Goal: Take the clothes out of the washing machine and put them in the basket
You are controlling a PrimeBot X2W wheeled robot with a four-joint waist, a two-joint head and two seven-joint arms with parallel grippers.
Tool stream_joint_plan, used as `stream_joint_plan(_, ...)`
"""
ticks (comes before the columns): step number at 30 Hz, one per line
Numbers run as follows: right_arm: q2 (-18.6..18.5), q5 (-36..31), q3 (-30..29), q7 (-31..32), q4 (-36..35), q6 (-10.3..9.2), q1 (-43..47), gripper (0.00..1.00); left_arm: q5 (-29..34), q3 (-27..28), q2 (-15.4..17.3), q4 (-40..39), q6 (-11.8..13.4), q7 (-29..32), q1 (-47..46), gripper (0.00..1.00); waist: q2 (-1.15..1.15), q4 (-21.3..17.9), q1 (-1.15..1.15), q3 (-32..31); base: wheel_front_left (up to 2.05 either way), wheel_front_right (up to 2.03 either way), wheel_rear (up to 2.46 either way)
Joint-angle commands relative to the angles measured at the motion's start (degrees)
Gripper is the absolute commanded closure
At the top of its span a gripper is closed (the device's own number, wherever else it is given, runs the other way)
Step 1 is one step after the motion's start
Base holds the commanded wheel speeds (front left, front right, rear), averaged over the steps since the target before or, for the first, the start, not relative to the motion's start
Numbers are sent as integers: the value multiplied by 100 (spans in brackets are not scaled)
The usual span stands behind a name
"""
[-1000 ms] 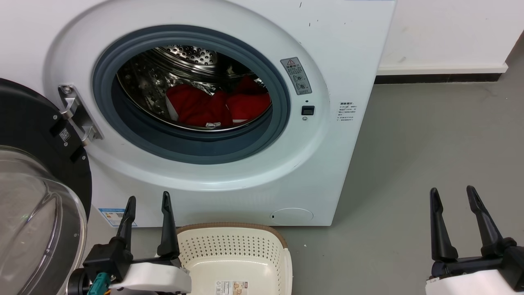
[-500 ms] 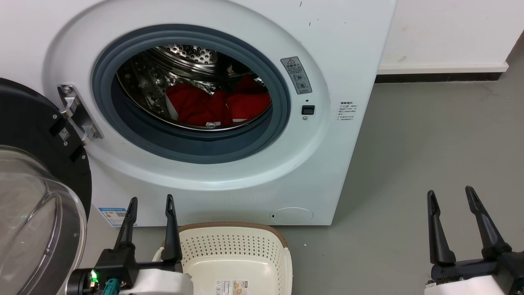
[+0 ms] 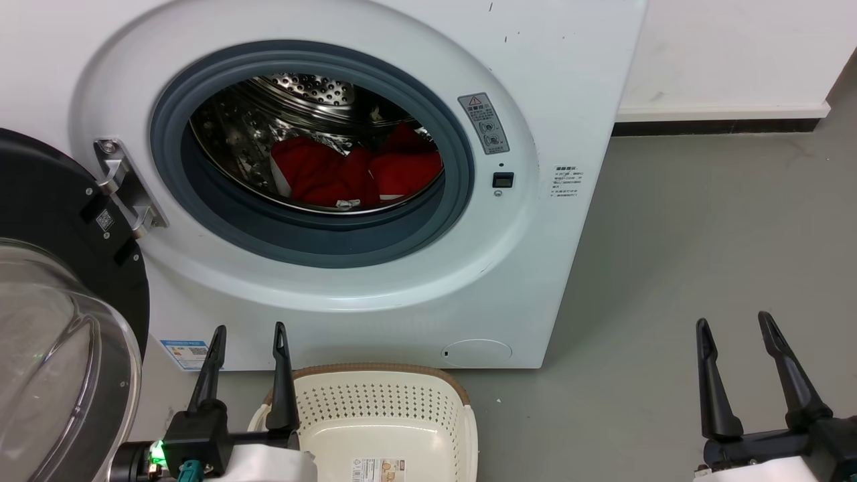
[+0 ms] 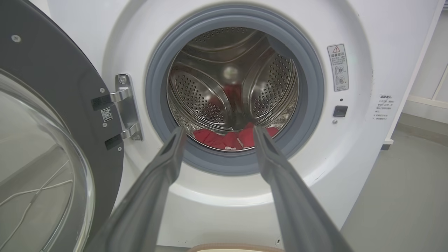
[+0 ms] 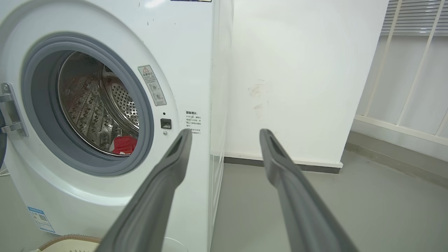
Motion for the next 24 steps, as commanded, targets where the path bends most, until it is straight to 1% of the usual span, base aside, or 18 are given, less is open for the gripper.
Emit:
stream_joint_plan(1, -11, 40, -8, -16, 34, -2, 31, 0, -14, 1, -4, 13, 10, -16, 56, 0, 0, 0, 0, -1, 0, 0, 0)
stream_joint_plan(16, -10, 114, 9, -16, 60, -2, 56, 0, -43, 16, -5, 56, 20, -16, 81, 0, 0, -14, 0, -2, 0, 0, 0)
stream_joint_plan(24, -10, 99, 29, -16, 32, -2, 31, 0, -47, 44, -5, 128, -24, -16, 18, 0, 0, -31, 0, 34, 0, 0, 0)
